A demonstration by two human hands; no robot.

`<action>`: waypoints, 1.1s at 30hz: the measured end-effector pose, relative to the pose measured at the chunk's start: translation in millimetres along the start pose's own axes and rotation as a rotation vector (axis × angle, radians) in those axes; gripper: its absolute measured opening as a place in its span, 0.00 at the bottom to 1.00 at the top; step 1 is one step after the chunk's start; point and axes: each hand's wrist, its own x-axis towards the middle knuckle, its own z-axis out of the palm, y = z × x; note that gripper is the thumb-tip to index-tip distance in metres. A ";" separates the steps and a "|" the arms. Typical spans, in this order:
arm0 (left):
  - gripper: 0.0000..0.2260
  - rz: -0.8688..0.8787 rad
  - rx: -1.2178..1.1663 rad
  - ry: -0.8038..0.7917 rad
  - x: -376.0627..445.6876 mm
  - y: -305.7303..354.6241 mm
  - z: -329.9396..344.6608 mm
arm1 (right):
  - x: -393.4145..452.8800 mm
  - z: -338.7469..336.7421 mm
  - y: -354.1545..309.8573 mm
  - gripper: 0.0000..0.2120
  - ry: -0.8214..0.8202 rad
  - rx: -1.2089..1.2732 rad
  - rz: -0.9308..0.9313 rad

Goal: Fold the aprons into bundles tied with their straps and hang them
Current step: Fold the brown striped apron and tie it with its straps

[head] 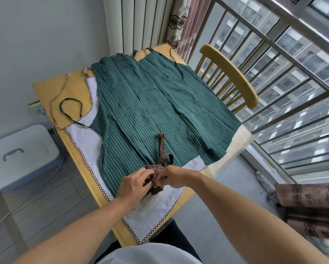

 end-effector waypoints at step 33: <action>0.14 0.007 0.251 -0.350 -6.5 -62.3 -33.8 | -2.5 54.0 50.9 0.03 0.540 0.756 0.332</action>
